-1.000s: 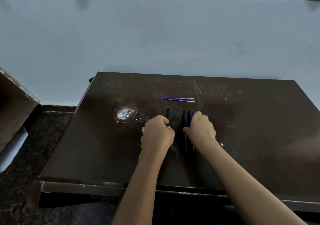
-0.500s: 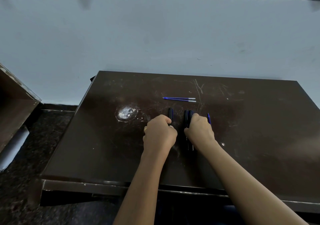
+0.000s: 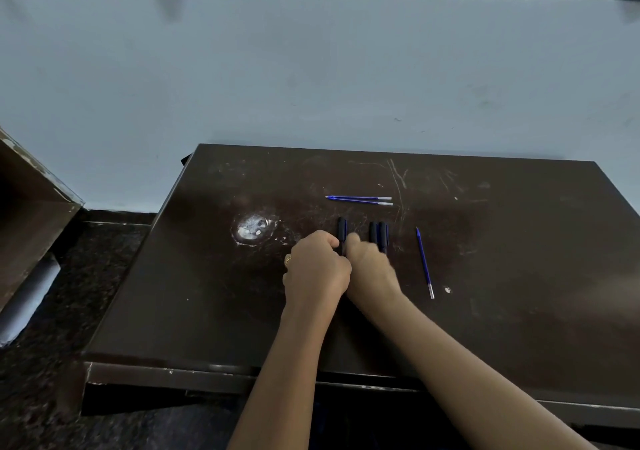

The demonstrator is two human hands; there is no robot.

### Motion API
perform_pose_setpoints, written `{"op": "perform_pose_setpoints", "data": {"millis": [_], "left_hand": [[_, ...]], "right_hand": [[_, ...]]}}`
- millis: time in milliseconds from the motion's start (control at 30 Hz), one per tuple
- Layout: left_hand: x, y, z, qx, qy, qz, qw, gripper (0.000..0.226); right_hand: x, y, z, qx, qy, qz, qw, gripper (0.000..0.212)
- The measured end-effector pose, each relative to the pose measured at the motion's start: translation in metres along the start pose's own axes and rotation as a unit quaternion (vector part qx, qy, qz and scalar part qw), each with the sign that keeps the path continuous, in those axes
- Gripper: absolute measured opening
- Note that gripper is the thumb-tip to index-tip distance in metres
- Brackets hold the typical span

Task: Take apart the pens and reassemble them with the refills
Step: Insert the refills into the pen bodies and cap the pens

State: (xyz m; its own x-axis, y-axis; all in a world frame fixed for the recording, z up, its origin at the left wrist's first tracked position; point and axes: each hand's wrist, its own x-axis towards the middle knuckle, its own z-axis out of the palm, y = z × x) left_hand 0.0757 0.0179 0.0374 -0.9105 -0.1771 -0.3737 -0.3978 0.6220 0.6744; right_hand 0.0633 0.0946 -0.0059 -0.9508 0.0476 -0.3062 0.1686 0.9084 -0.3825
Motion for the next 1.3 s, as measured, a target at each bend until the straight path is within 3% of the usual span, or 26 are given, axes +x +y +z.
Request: {"op": "perform_pose_setpoints", "data": {"millis": [167, 300, 400, 467, 600, 733, 867, 1000, 1100, 1300], "left_hand": [[-0.001, -0.001, -0.001, -0.003, 0.006, 0.004, 1.0, 0.034], [0.001, -0.001, 0.0, 0.009, 0.003, -0.004, 1.0, 0.036], [0.0, 0.002, -0.002, 0.0, 0.022, 0.003, 1.0, 0.04], [-0.001, 0.005, -0.004, -0.037, 0.039, 0.004, 0.999, 0.049], [0.0, 0.008, -0.006, -0.121, 0.072, 0.019, 0.99, 0.051], [0.004, 0.004, -0.003, -0.216, 0.107, 0.046, 0.969, 0.025], [0.007, 0.003, -0.002, -0.236, 0.122, 0.055, 0.962, 0.019], [0.005, 0.004, 0.001, -0.142, 0.059, 0.004, 0.988, 0.023], [0.003, 0.006, 0.003, -0.101, 0.007, -0.018, 0.995, 0.029], [0.001, 0.007, -0.002, -0.034, 0.019, 0.028, 0.999, 0.03]], "right_hand": [[-0.001, -0.001, 0.012, 0.037, -0.059, 0.053, 0.996, 0.027], [-0.006, 0.0, 0.008, 0.087, -0.104, 0.038, 0.99, 0.027], [-0.006, -0.012, -0.017, 0.15, -0.219, 0.098, 0.959, 0.031], [-0.003, -0.016, -0.033, 0.192, -0.247, 0.116, 0.943, 0.032], [-0.018, -0.01, -0.055, 0.327, -0.255, 0.007, 0.91, 0.018], [-0.023, 0.0, -0.056, 0.347, -0.301, -0.055, 0.887, 0.025], [-0.015, 0.01, -0.059, 0.411, -0.234, -0.027, 0.881, 0.011], [0.002, 0.018, -0.057, 0.505, -0.088, 0.021, 0.858, 0.04], [0.006, 0.017, -0.051, 0.484, -0.05, 0.018, 0.873, 0.039], [0.009, 0.014, -0.047, 0.489, -0.024, 0.018, 0.872, 0.037]]}}
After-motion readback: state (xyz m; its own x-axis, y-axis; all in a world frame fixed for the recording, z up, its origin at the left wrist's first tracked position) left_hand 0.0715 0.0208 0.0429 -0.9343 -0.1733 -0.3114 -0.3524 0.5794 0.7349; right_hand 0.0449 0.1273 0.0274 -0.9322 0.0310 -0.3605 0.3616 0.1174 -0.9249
